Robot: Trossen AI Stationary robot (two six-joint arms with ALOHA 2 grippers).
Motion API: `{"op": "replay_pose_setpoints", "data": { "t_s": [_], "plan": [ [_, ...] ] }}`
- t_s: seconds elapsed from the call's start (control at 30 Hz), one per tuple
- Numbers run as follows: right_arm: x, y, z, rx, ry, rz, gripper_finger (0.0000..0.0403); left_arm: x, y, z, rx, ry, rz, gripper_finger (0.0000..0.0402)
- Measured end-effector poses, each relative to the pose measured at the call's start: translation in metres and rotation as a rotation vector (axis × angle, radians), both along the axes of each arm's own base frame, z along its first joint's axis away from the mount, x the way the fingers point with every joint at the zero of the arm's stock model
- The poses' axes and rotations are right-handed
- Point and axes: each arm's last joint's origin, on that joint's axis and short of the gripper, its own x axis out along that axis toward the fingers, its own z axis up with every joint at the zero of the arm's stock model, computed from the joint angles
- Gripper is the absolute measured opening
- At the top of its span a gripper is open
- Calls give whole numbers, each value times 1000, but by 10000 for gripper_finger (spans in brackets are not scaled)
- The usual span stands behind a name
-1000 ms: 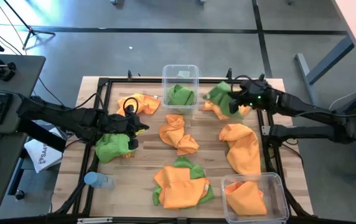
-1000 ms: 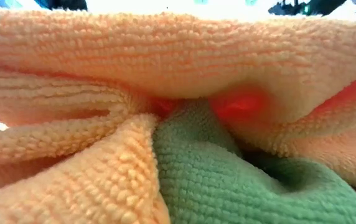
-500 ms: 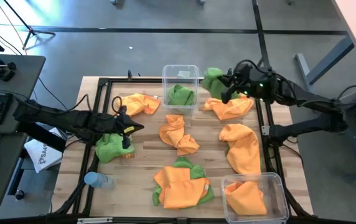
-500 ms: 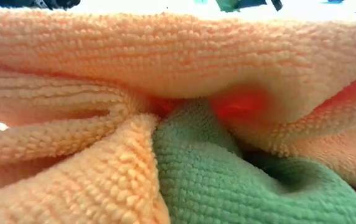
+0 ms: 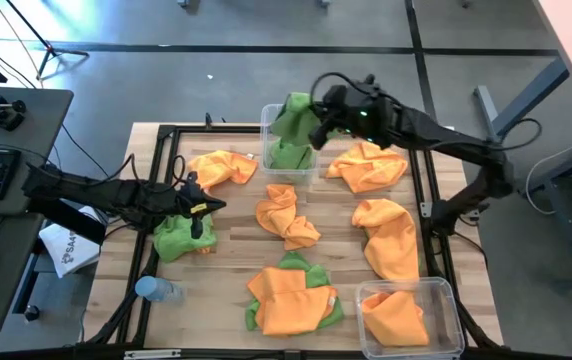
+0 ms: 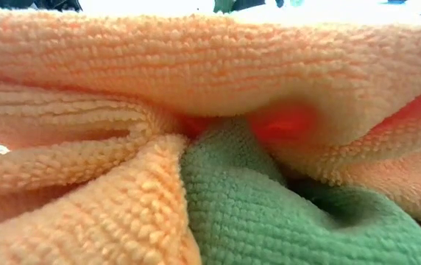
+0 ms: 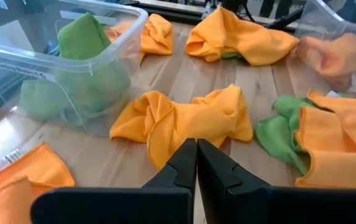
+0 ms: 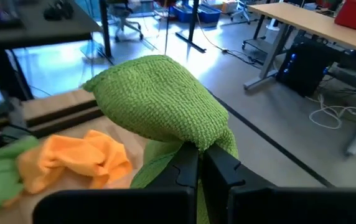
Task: Sort microfiber towel by color & place in baskets
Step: Put the green microfiber towel into the top transparent bin
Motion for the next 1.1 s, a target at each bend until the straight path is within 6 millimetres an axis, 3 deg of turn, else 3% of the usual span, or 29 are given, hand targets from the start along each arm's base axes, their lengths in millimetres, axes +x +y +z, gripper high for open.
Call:
{"op": "replay_pose_setpoints", "data": {
  "t_s": [0.17,0.43,0.83,1.1],
  "plan": [
    [25,-31,-22,48,63,18,0,0,0,-3,-2,1,2,0],
    [44,-80,-85,258,265,22,0,0,0,-4,-10,6,5,0],
    [85,-99,-160,383,375,138,0,0,0,-4,5,6,-2,0],
    [89,-99,-176,396,439,211,24,0,0,-4,1,5,0,0]
  ]
}}
